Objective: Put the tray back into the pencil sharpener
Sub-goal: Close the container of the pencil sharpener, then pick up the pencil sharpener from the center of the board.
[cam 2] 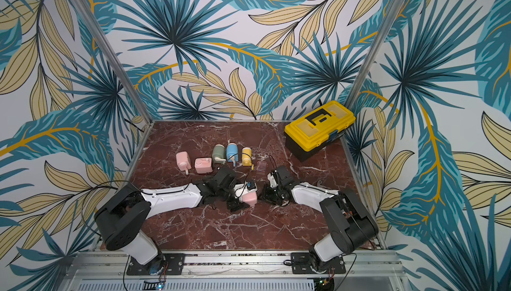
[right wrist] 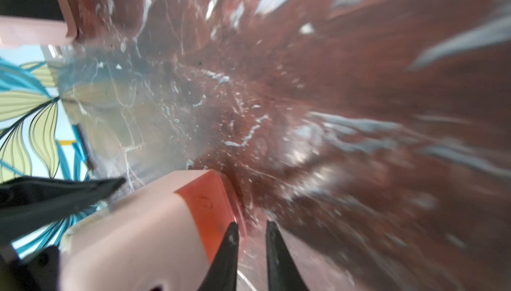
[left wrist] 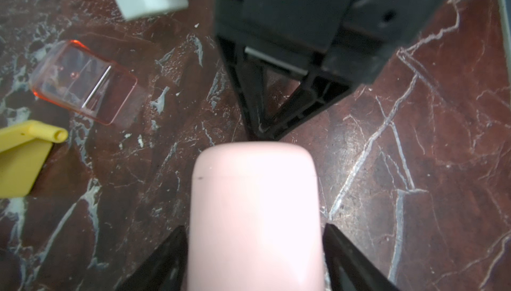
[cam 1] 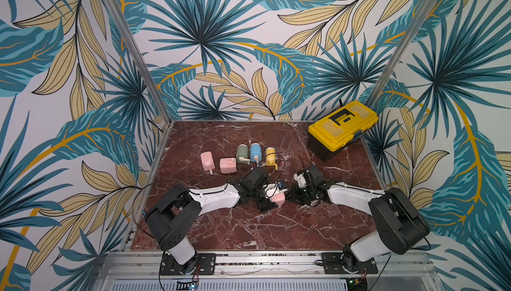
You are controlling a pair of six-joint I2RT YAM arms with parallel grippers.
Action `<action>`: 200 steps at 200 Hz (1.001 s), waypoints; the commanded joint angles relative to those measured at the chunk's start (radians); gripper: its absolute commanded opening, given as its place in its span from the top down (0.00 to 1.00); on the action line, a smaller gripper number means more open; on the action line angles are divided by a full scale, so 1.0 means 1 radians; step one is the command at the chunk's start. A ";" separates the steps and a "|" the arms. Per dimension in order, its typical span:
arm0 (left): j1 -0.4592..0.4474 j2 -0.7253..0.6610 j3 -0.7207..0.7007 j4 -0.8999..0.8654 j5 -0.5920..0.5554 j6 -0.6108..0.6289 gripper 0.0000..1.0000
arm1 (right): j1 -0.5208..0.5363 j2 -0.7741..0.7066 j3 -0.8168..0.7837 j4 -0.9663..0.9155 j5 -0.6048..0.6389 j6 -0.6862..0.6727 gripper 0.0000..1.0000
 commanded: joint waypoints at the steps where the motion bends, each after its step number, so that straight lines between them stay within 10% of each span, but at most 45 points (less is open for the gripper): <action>1: -0.005 -0.010 0.014 -0.002 -0.006 -0.022 0.14 | -0.021 -0.087 -0.019 -0.145 0.145 -0.001 0.74; 85: -0.008 0.030 0.115 -0.112 0.006 -0.150 0.12 | -0.027 -0.306 -0.006 -0.391 0.332 -0.055 0.72; 200: -0.029 0.097 0.215 -0.260 -0.058 -0.185 0.39 | -0.028 -0.330 0.030 -0.449 0.354 -0.077 0.73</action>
